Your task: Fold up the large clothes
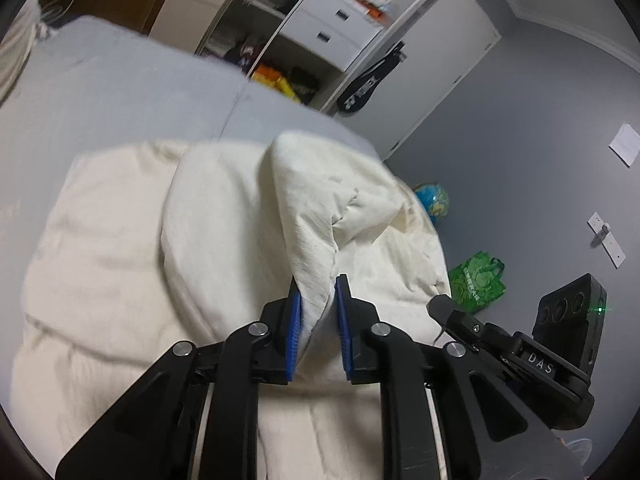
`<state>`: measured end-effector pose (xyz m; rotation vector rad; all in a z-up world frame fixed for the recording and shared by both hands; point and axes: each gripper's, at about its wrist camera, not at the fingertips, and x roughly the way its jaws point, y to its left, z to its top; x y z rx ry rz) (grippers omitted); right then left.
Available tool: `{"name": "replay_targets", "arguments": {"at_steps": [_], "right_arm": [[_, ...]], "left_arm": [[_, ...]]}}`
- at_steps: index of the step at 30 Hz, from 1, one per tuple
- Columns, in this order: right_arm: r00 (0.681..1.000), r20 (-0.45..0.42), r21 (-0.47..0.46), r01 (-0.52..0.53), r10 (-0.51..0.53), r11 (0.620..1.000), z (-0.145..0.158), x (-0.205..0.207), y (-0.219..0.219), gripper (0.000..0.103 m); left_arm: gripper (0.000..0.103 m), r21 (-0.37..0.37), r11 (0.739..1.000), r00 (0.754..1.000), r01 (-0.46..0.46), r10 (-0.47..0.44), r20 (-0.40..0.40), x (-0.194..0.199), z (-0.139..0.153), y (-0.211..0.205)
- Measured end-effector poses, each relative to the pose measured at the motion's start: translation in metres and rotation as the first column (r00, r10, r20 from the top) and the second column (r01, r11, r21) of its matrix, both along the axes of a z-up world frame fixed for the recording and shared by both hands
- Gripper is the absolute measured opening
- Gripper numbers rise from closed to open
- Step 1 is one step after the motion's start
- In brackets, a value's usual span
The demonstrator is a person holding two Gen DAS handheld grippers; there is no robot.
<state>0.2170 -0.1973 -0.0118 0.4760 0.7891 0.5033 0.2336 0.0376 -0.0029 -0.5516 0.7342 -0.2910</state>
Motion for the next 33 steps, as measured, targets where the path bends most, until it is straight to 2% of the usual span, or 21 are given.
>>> {"name": "replay_targets", "arguments": {"at_steps": [5,9,17,22,29,33], "right_arm": [[0.997,-0.074,-0.015,0.013,-0.014,1.0,-0.029,-0.004,-0.004,0.006],[0.994,-0.112,-0.047,0.007,-0.012,0.999,-0.044,-0.003,-0.003,0.006],[0.989,-0.145,-0.138,0.001,-0.021,0.99,-0.059,0.001,0.006,0.006],[0.999,-0.049,-0.255,-0.022,0.01,0.967,-0.038,-0.011,0.018,0.009],[1.0,0.021,-0.309,-0.007,0.015,0.951,-0.009,-0.011,0.014,0.021],[0.998,0.061,-0.3,0.024,-0.006,0.954,0.008,-0.007,0.004,0.035]], "left_arm": [[0.022,0.052,0.999,0.998,0.013,-0.011,-0.057,-0.011,-0.027,-0.007],[0.034,0.084,0.996,0.994,-0.006,0.015,-0.105,-0.007,-0.046,-0.005],[0.048,0.119,0.993,0.988,-0.014,0.032,-0.151,-0.005,-0.061,0.0],[0.074,0.128,0.991,0.994,-0.042,0.054,-0.092,-0.017,-0.051,0.006],[0.075,0.135,0.99,0.997,-0.051,0.059,-0.052,-0.017,-0.029,0.014],[0.077,0.144,0.987,0.997,-0.073,0.076,-0.014,-0.016,-0.008,0.022]]}}
